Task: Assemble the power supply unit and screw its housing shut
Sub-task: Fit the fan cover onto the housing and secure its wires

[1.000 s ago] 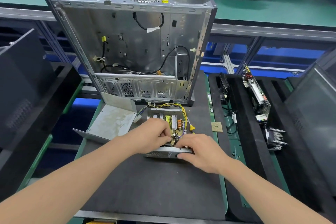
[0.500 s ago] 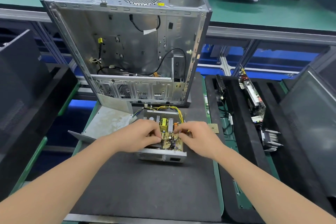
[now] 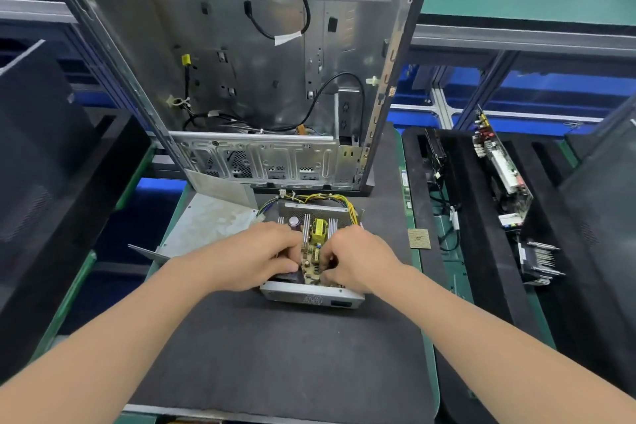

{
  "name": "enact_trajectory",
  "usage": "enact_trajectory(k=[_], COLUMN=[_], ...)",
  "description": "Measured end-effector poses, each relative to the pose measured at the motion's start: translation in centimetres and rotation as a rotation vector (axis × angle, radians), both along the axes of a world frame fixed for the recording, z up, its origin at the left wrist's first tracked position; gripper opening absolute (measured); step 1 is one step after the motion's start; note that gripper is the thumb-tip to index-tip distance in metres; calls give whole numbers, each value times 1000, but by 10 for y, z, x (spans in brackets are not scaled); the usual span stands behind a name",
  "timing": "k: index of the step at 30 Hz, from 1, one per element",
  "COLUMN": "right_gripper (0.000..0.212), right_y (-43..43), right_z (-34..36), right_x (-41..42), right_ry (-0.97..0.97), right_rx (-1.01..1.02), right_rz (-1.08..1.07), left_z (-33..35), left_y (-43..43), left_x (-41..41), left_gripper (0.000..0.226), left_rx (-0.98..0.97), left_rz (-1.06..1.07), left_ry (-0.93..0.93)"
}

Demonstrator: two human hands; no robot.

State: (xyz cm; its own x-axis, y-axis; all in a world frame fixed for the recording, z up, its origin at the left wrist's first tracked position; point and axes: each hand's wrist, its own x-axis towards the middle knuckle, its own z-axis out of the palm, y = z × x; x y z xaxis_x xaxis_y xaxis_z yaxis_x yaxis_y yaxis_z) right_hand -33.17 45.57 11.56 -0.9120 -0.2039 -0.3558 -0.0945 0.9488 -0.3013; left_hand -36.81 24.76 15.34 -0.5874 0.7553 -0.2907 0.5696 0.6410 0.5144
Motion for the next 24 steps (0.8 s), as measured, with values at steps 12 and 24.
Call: enact_trajectory(k=[12, 24], right_gripper=[6, 29], right_y=[0, -20], right_z=[-8, 18], right_x=[2, 6], right_ry=[55, -37], right_rx=[-12, -471], right_rz=[-24, 34], left_z=[-10, 7], left_y=[-8, -47], left_x=[-2, -11], left_gripper=[10, 48], left_rx=[101, 51], left_rz=[198, 242], left_ry=[-67, -242])
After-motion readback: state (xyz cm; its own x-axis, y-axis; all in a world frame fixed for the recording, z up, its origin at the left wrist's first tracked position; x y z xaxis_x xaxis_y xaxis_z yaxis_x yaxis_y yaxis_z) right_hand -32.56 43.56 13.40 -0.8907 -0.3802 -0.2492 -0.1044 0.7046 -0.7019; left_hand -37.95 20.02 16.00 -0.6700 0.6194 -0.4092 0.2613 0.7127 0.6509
